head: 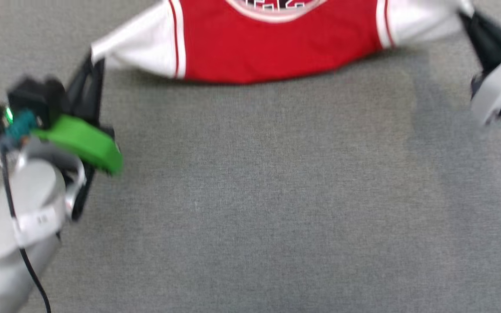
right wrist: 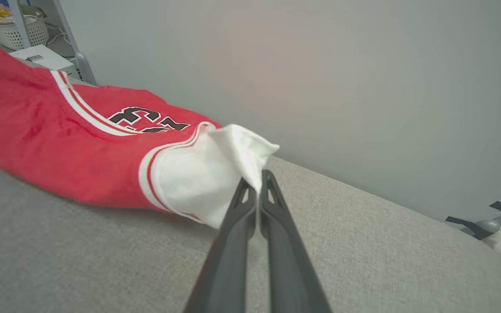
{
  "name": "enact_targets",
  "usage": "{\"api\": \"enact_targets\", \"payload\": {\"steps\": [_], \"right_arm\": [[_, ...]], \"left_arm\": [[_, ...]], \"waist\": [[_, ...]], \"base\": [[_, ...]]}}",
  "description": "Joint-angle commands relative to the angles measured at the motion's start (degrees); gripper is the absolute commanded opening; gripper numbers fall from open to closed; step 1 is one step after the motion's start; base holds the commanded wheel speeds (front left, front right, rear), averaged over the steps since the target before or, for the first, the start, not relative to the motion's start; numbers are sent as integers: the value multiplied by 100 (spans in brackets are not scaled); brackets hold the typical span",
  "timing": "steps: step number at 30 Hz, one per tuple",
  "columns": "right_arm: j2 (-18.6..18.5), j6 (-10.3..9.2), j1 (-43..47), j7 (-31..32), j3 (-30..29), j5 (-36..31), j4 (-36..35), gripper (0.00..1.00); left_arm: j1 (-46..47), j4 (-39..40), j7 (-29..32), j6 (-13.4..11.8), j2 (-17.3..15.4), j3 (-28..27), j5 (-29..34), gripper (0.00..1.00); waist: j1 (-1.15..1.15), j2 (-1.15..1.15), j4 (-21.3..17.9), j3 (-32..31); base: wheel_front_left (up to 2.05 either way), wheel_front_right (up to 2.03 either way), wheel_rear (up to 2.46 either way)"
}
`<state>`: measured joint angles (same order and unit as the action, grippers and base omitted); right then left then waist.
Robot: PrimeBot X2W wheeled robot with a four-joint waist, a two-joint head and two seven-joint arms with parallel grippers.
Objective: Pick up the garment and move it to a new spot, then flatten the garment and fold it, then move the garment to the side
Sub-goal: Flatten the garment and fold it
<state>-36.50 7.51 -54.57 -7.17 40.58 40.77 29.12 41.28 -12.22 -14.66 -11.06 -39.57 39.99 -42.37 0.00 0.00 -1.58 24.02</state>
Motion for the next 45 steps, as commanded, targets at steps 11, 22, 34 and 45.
{"api": "enact_targets", "payload": {"steps": [11,22,34,45], "right_arm": [[-131,-2,2889,-209,-548,177,-492,0],[165,-2,5054,-217,-1661,-178,-670,0],[582,-2,6708,287,-2697,-737,-1290,0],[938,-2,6406,415,-3798,-1164,-2246,100]], "left_arm": [[-2598,349,-33,-324,211,-359,-234,0],[-4175,199,-33,-425,319,-601,-367,0],[-4721,-153,-34,-232,672,-814,-195,0],[-4475,-101,-34,-21,1038,-1077,281,0]], "waist": [[0,0,78,-1203],[0,0,97,-1785],[0,0,171,-1900],[0,0,268,-1762]], "base": [[0,0,0],[0,0,0],[0,0,0],[0,0,0]]}}
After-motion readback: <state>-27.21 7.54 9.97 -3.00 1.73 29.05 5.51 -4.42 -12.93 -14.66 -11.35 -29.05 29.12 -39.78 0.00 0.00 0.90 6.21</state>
